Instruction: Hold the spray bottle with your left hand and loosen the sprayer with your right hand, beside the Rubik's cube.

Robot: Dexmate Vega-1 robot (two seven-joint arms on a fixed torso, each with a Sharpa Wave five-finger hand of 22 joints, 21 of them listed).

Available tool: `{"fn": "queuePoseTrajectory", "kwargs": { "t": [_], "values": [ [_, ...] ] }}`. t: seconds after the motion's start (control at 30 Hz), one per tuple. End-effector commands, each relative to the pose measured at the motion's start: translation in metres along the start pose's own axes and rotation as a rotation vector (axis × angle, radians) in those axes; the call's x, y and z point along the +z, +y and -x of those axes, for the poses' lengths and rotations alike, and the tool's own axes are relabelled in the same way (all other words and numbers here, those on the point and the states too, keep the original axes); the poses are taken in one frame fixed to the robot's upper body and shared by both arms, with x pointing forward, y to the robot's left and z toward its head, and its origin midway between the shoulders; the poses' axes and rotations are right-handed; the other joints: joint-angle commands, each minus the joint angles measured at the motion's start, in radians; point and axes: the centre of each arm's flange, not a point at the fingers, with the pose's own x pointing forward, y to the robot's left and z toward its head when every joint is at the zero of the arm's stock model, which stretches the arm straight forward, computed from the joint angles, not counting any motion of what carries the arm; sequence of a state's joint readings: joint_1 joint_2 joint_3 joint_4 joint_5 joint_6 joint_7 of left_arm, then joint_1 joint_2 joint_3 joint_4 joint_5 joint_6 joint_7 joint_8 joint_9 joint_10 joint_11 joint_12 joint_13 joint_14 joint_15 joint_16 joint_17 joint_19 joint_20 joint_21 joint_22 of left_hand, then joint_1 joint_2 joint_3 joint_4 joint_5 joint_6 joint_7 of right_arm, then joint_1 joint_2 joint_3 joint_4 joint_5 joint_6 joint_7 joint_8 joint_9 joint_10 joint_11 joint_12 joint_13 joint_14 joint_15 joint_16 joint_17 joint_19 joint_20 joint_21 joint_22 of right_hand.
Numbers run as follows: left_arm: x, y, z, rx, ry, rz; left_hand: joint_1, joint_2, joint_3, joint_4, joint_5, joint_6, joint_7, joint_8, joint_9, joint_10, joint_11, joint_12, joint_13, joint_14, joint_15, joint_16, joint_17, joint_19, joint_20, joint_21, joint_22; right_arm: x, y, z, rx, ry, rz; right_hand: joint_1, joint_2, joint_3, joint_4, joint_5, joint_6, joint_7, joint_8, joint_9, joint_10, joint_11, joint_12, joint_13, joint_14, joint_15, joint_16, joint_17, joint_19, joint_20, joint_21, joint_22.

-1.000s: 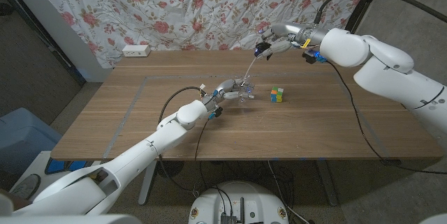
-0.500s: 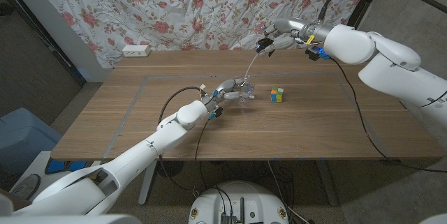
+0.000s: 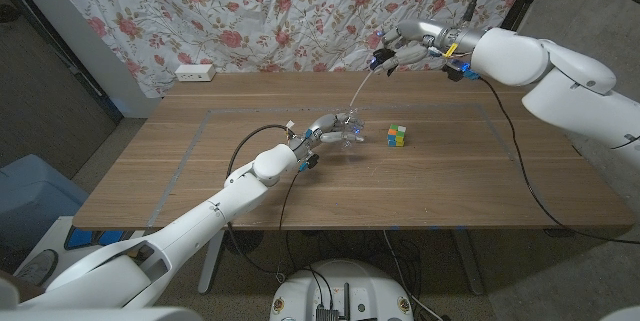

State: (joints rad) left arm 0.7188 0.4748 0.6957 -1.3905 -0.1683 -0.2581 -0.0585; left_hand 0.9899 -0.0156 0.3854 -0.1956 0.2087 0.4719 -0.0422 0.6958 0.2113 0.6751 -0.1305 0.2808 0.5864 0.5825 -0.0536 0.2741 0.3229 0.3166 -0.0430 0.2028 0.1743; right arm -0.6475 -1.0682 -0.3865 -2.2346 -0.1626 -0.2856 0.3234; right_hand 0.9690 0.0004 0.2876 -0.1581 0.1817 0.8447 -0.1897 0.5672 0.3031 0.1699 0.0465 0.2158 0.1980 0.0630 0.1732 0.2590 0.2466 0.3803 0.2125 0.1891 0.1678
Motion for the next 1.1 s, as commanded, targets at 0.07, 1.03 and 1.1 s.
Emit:
{"fn": "queuePoseTrajectory", "kwargs": {
  "t": [0.07,1.03,1.1],
  "values": [
    [-0.003,0.006,0.001,0.012,0.006,-0.008,-0.102,0.118,0.021,0.023,-0.003,0.012,0.000,0.010,0.005,0.017,-0.010,0.000,0.005,0.004,-0.109,-0.003,0.001,0.010,-0.008,-0.003,0.002,-0.007,-0.013,0.005,0.000,0.010,-0.005,0.006,0.011,0.007,0.000,0.007,0.012,-0.001,0.005,0.000,0.012,-0.002,-0.002,0.001,0.009,0.008,0.006,0.002,0.008,0.000,-0.002,0.000],
    [-0.019,0.013,0.010,0.071,-0.009,0.094,-0.094,0.077,0.007,0.014,-0.007,0.014,-0.032,0.007,0.002,-0.016,-0.053,-0.031,-0.017,-0.036,-0.134,-0.029,-0.016,-0.042,0.001,-0.018,0.001,-0.040,-0.013,0.011,-0.059,0.131,-0.028,0.006,0.013,0.008,0.000,0.008,0.012,-0.001,0.009,-0.008,0.023,-0.005,-0.004,0.001,0.021,-0.002,0.009,0.002,0.013,0.000,-0.001,0.000],
    [-0.022,0.011,0.010,0.076,-0.009,0.110,-0.090,0.072,0.005,0.014,-0.007,0.017,-0.042,0.006,0.000,-0.022,-0.056,-0.036,-0.021,-0.041,-0.137,-0.032,-0.020,-0.045,0.002,-0.017,0.001,-0.044,-0.012,0.011,-0.067,0.135,-0.039,0.006,0.013,0.008,0.001,0.008,0.011,0.000,0.009,-0.009,0.025,-0.006,-0.003,0.001,0.021,-0.003,0.009,0.002,0.013,0.000,-0.001,0.000]
  ]
}}
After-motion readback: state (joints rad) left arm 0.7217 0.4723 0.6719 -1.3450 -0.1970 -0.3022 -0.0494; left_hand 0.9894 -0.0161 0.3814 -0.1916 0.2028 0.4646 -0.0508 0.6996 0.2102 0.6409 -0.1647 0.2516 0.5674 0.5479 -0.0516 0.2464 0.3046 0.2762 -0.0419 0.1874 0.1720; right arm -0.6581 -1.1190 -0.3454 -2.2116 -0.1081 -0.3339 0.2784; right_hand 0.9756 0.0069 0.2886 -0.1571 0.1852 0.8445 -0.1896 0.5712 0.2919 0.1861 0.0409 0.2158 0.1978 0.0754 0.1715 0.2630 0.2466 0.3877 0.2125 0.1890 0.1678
